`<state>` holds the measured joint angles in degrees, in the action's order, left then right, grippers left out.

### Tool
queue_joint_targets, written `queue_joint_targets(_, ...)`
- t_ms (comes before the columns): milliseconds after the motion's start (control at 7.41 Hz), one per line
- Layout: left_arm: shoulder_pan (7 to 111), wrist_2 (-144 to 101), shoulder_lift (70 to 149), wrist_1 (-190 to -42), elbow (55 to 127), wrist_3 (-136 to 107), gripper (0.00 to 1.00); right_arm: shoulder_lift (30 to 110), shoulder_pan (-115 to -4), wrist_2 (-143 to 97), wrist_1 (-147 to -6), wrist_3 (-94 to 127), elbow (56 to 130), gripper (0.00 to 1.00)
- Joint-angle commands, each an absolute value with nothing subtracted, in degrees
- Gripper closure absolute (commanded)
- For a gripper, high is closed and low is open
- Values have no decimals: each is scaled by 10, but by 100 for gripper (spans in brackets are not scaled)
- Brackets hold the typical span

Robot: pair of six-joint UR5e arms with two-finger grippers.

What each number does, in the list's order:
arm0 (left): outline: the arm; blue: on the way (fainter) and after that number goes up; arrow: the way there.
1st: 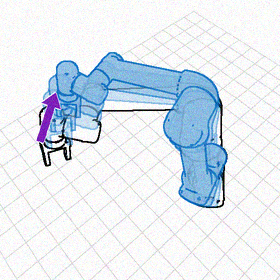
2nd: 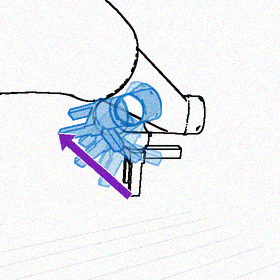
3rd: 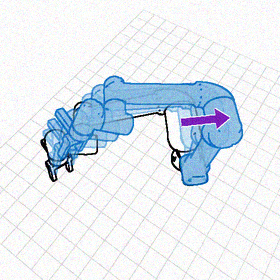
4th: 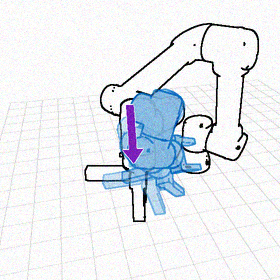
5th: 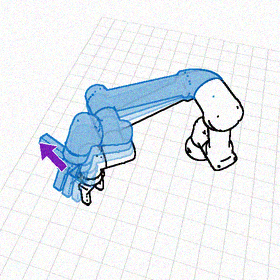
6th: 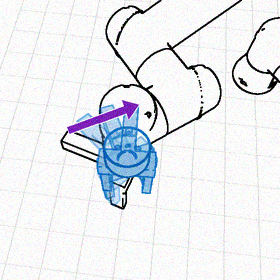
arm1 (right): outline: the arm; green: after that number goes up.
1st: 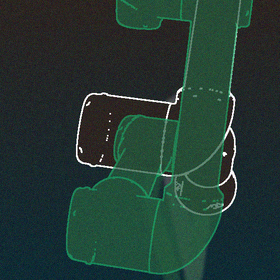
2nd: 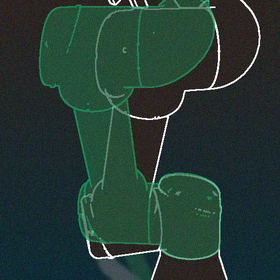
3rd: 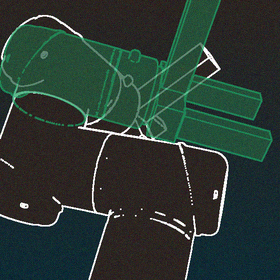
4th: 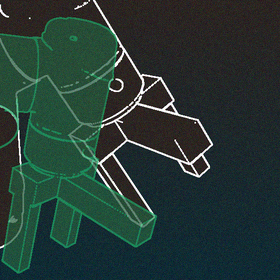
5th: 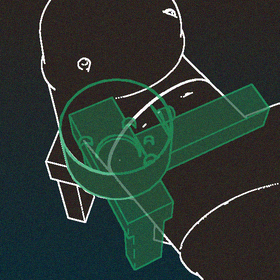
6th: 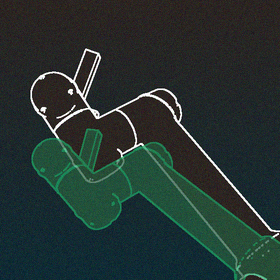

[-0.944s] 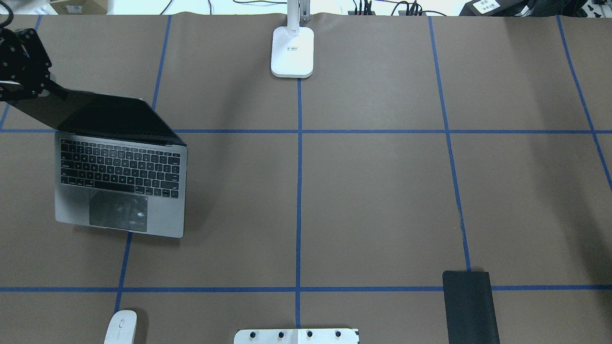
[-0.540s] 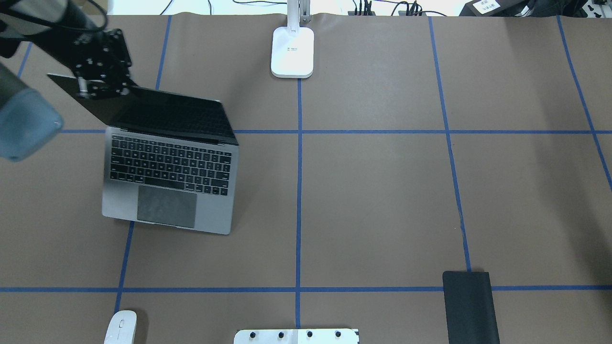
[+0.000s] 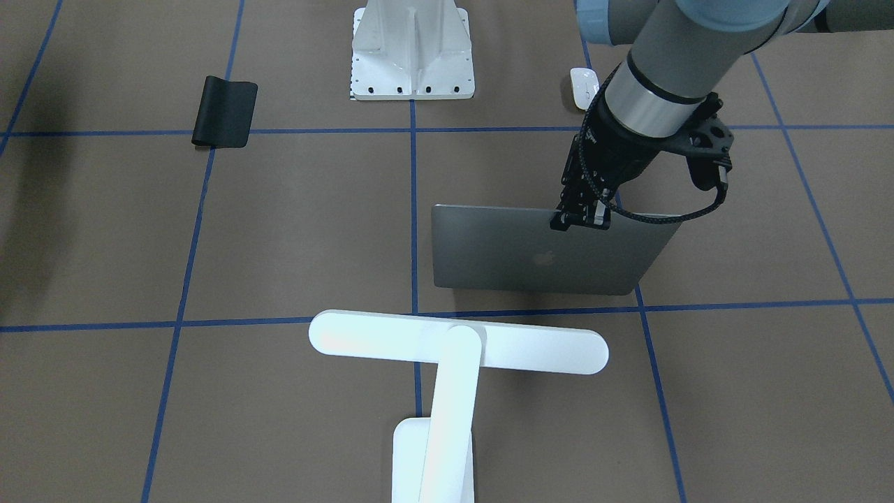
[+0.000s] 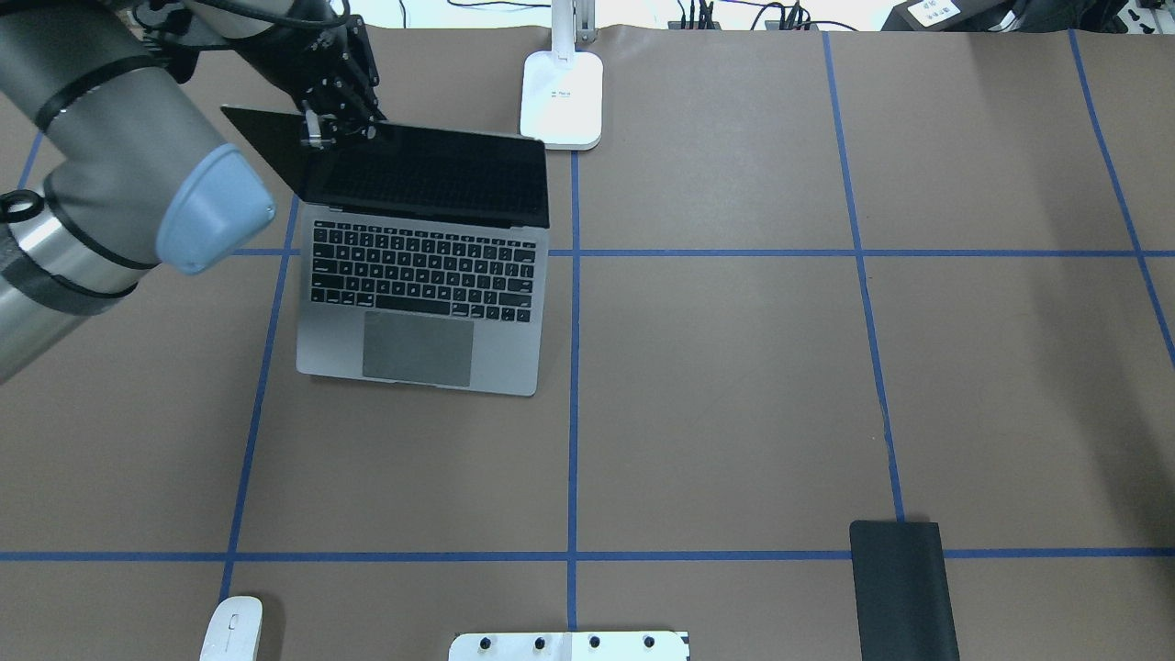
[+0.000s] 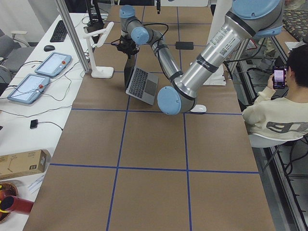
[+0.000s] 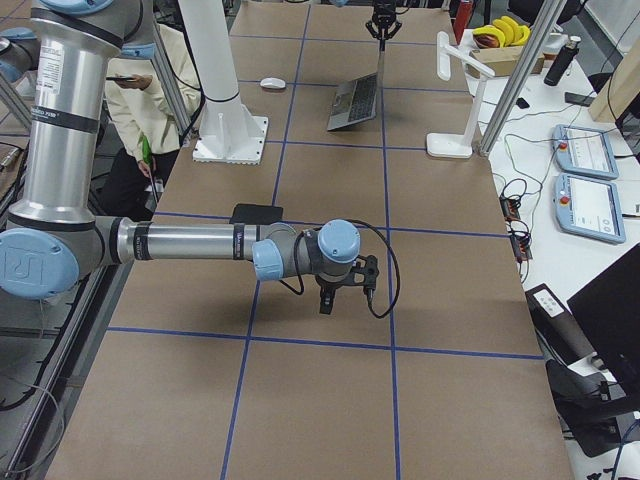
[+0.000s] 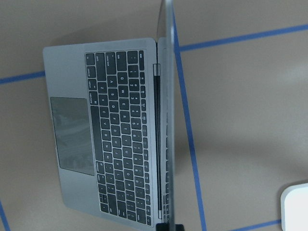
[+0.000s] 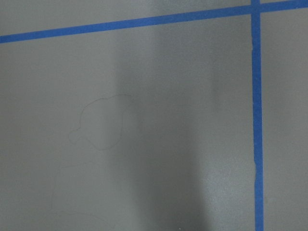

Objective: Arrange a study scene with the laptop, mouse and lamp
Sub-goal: 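Carry the laptop with the left gripper toward the lamp and set it down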

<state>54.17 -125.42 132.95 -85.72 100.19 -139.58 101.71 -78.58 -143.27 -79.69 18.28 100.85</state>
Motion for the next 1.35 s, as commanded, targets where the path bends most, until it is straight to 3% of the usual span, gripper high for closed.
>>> queue_joint_targets(0, 505, -1183, 1341, -923, 968, -1449, 100, 1021, -786, -1433, -797, 183, 1005, 0)
queue_joint_targets(405, 473, -1112, 1379, -999, 884, -1491, 100, 1023, -786, -1433, -798, 183, 999, 0)
queue_joint_targets(1079, 477, -1069, 1379, -1058, 832, -1457, 100, 1017, -785, -1432, -802, 182, 996, 0)
queue_joint_targets(1214, 490, -1070, 1379, -1057, 838, -1431, 60, 1014, -784, -1431, -802, 182, 996, 0)
